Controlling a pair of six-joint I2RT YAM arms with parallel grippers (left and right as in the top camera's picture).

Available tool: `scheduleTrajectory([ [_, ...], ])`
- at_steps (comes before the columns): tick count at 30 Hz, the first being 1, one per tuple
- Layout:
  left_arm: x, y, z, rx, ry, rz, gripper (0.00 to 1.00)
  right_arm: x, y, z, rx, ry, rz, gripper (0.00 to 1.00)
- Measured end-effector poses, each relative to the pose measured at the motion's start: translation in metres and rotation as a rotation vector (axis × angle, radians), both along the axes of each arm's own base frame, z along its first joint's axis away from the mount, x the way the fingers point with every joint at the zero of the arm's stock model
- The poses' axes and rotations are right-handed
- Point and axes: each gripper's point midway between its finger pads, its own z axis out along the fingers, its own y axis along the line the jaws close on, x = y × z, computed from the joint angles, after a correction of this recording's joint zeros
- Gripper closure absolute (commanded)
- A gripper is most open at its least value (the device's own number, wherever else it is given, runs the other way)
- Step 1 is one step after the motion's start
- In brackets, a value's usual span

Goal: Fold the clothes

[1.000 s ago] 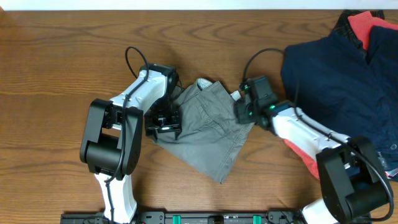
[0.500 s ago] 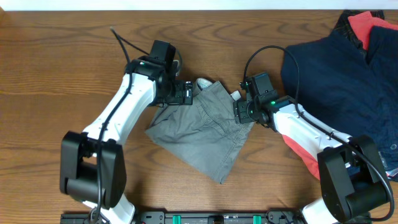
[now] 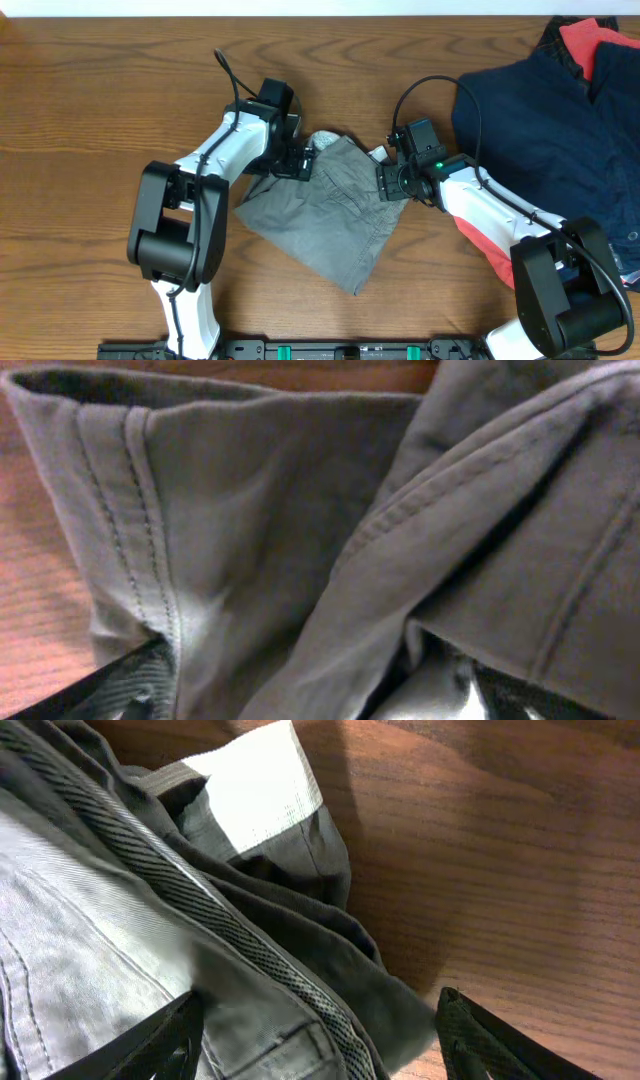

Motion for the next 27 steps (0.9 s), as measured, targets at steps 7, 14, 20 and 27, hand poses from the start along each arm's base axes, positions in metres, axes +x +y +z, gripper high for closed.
scheduleTrajectory([
  [7,-0.01,-0.008,-0.001,-0.049,0.055,0.008,0.94,-0.001,0.0,0.0,-0.001,0.002,0.0,0.3],
  [14,0.0,0.013,0.008,-0.068,0.042,0.079,0.94,-0.001,-0.014,0.029,0.001,-0.008,-0.034,0.28],
  [20,0.056,0.12,0.053,-0.052,-0.156,0.408,0.94,0.02,-0.036,0.115,0.067,-0.22,-0.103,0.27],
  [27,0.061,0.277,0.083,-0.03,-0.298,0.921,0.92,0.008,-0.047,0.15,0.081,-0.288,-0.11,0.27],
])
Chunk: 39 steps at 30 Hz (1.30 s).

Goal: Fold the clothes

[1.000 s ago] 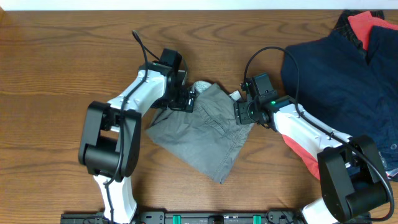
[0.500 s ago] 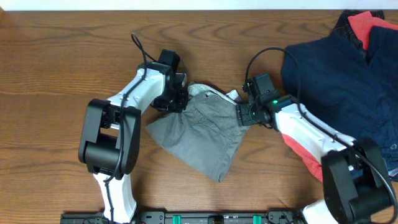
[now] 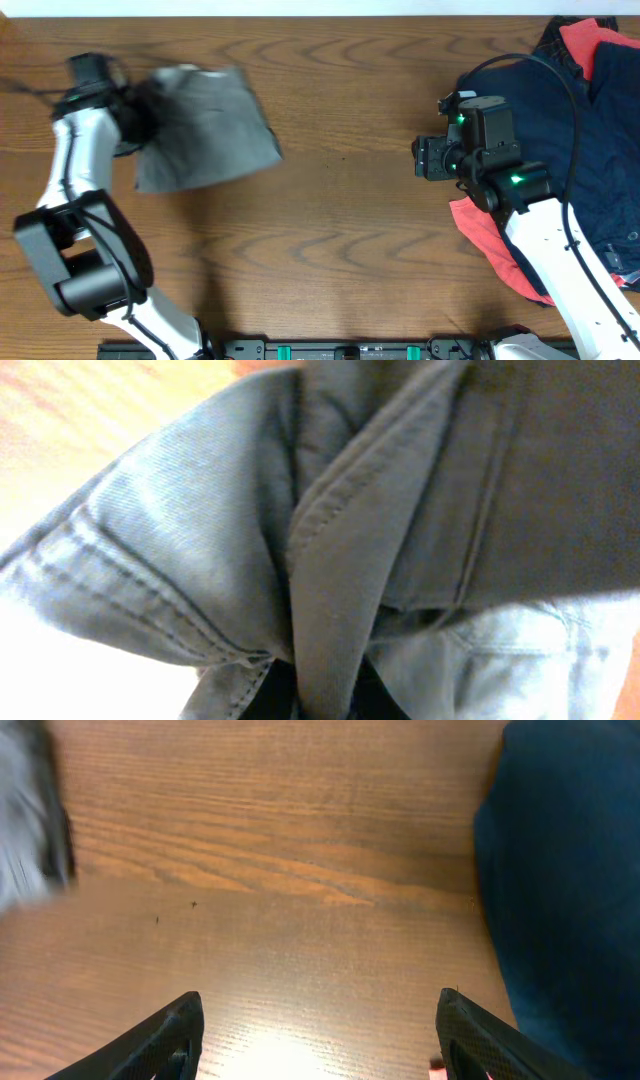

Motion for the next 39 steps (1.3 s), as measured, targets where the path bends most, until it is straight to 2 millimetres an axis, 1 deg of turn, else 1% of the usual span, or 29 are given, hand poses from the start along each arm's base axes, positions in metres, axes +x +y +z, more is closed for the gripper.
scheduleTrajectory([
  [1,-0.005,0.017,0.0,-0.005,-0.001,0.059,0.91,-0.001,0.0,-0.001,-0.002,0.005,0.001,0.27],
  [3,-0.015,0.041,0.0,-0.014,-0.002,0.15,0.86,-0.004,-0.001,-0.003,-0.008,0.02,0.003,0.27],
  [4,-0.021,0.053,0.0,-0.018,-0.003,0.192,0.78,-0.005,-0.001,-0.004,-0.009,0.025,0.003,0.27],
  [5,-0.025,0.061,0.0,-0.022,-0.003,0.219,0.64,-0.005,-0.002,-0.004,-0.01,0.026,0.003,0.27],
  [6,-0.029,0.07,0.0,-0.026,-0.003,0.253,0.47,-0.006,-0.002,-0.004,-0.011,0.028,0.003,0.26],
  [7,-0.033,0.077,0.0,-0.028,-0.003,0.281,0.19,-0.006,-0.002,-0.005,-0.012,0.031,0.003,0.26],
  [8,-0.037,0.084,0.0,-0.033,-0.003,0.308,0.06,-0.007,-0.002,-0.005,-0.012,0.032,0.004,0.25],
  [9,-0.041,0.088,-0.001,-0.037,0.0,0.326,0.02,-0.007,-0.002,-0.005,-0.013,0.033,0.004,0.25],
  [10,-0.044,0.091,-0.001,-0.042,0.004,0.34,0.0,-0.007,-0.002,-0.005,-0.013,0.033,0.005,0.25],
  [11,-0.047,0.094,-0.001,-0.05,0.004,0.35,0.02,-0.007,-0.002,-0.005,-0.014,0.034,0.005,0.25],
  [13,-0.049,0.095,-0.001,-0.085,-0.006,0.362,0.02,-0.007,-0.002,-0.005,-0.014,0.033,0.005,0.23],
  [16,-0.045,0.089,0.001,-0.143,-0.029,0.35,0.02,-0.006,-0.004,-0.005,-0.012,0.034,-0.001,0.2],
  [19,-0.039,0.071,0.002,-0.195,-0.036,0.305,0.02,-0.004,-0.013,-0.006,0.001,0.04,-0.023,0.19],
  [22,-0.03,0.04,0.005,-0.205,-0.024,0.194,0.02,-0.003,-0.025,-0.008,0.026,0.06,-0.054,0.17],
  [24,-0.023,0.007,0.007,-0.201,-0.001,0.089,0.02,-0.004,-0.034,-0.013,0.044,0.088,-0.073,0.15],
  [25,-0.023,-0.017,0.006,-0.202,0.03,0.019,0.02,-0.006,-0.038,-0.018,0.055,0.114,-0.075,0.14],
  [26,-0.025,-0.034,0.005,-0.204,0.056,-0.029,0.02,-0.007,-0.04,-0.024,0.058,0.138,-0.078,0.11],
  [27,-0.029,-0.055,0.002,-0.207,0.097,-0.088,0.02,-0.01,-0.042,-0.029,0.063,0.165,-0.077,0.03],
  [28,-0.036,-0.079,0.0,-0.209,0.147,-0.153,0.02,-0.014,-0.044,-0.038,0.063,0.21,-0.076,0.01],
  [30,-0.054,-0.111,-0.005,-0.204,0.247,-0.242,0.02,-0.023,-0.047,-0.052,0.059,0.281,-0.071,0.01],
  [31,-0.068,-0.127,-0.006,-0.198,0.315,-0.291,0.02,-0.03,-0.047,-0.059,0.057,0.326,-0.069,0.01],
  [33,-0.096,-0.148,-0.007,-0.187,0.439,-0.357,0.02,-0.043,-0.048,-0.068,0.052,0.397,-0.066,0.01],
  [36,-0.132,-0.165,-0.003,-0.179,0.594,-0.417,0.02,-0.053,-0.048,-0.07,0.054,0.436,-0.058,0.01],
  [38,-0.15,-0.17,0.001,-0.178,0.666,-0.441,0.02,-0.057,-0.049,-0.068,0.058,0.445,-0.058,0.01],
  [39,-0.154,-0.171,0.003,-0.176,0.681,-0.447,0.02,-0.059,-0.05,-0.066,0.06,0.443,-0.061,0.01],
])
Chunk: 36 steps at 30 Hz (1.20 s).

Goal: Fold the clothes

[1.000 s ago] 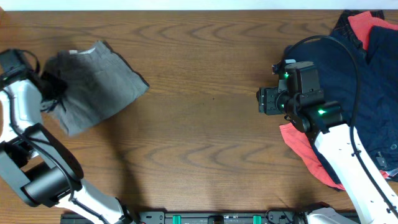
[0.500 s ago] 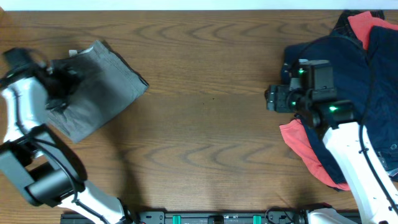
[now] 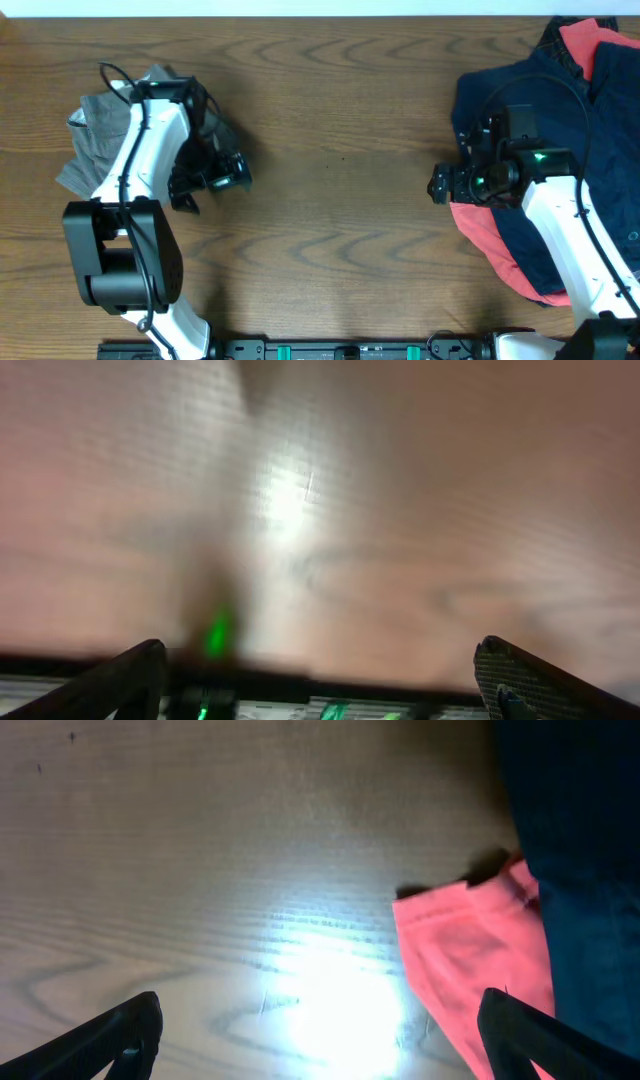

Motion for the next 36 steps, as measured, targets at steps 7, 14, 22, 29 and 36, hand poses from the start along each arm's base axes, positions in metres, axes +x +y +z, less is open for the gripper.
scheduleTrajectory([
  [7,-0.016,0.003,0.028,0.021,-0.18,-0.013,0.02,-0.004,-0.019,0.052,-0.016,-0.185,-0.061,0.01],
  [14,-0.029,0.003,0.085,0.021,-0.74,-0.001,0.02,-0.022,-0.023,0.113,-0.019,-0.521,-0.076,0.01],
  [22,-0.07,0.006,0.146,0.03,-1.279,0.016,0.02,-0.061,-0.025,0.11,-0.025,-0.614,-0.083,0.01],
  [29,-0.103,0.007,0.184,0.03,-1.51,0.023,0.02,-0.074,-0.025,0.098,-0.028,-0.551,-0.082,0.01],
  [36,-0.106,0.007,0.188,0.03,-1.533,0.024,0.02,-0.076,-0.025,0.095,-0.029,-0.537,-0.081,0.01],
])
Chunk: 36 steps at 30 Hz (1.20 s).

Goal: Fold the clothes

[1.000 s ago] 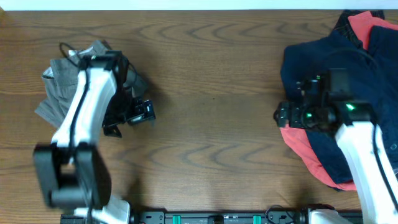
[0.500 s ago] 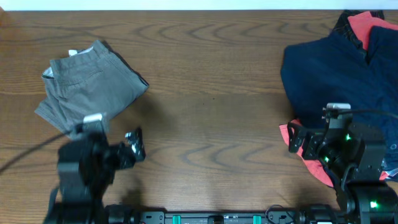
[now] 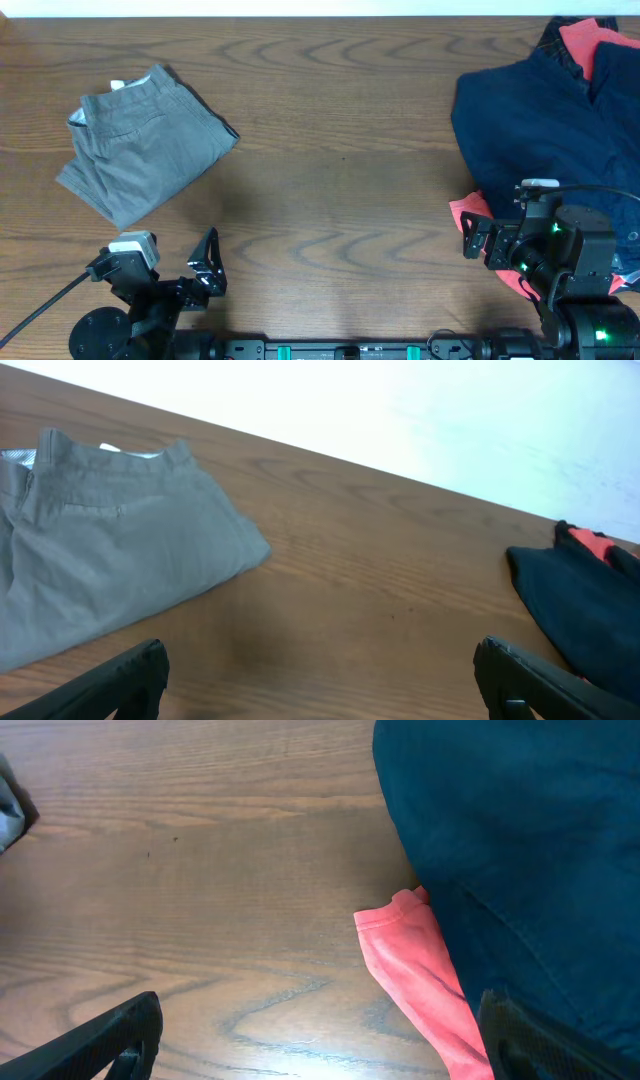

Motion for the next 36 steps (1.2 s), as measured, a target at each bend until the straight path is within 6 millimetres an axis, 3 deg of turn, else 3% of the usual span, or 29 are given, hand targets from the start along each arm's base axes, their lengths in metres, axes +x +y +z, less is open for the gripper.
scheduleTrajectory([
  [5,0.0,0.0,0.0,0.0,0.0,0.0,0.03,-0.01,-0.001,-0.008,-0.003,0.043,-0.002,0.01],
  [8,0.0,0.0,0.0,0.0,0.0,0.0,0.02,-0.014,-0.005,-0.001,-0.02,-0.009,-0.018,0.01],
  [13,0.0,0.0,0.0,0.0,0.001,0.0,0.02,-0.007,-0.006,0.036,-0.044,-0.309,-0.012,0.01],
  [17,0.0,0.0,-0.001,0.0,0.003,0.0,0.02,0.001,0.001,0.044,-0.075,-0.556,0.043,0.01],
  [26,0.0,0.0,-0.002,0.0,0.005,0.0,0.02,0.022,0.007,0.018,-0.154,-0.86,0.088,0.01],
  [32,0.0,0.0,-0.002,0.0,0.005,0.0,0.02,0.031,0.007,-0.041,-0.215,-0.745,0.125,0.01],
  [36,0.0,0.0,-0.002,0.0,0.005,0.001,0.02,0.031,0.007,-0.041,-0.229,-0.748,0.129,0.01],
])
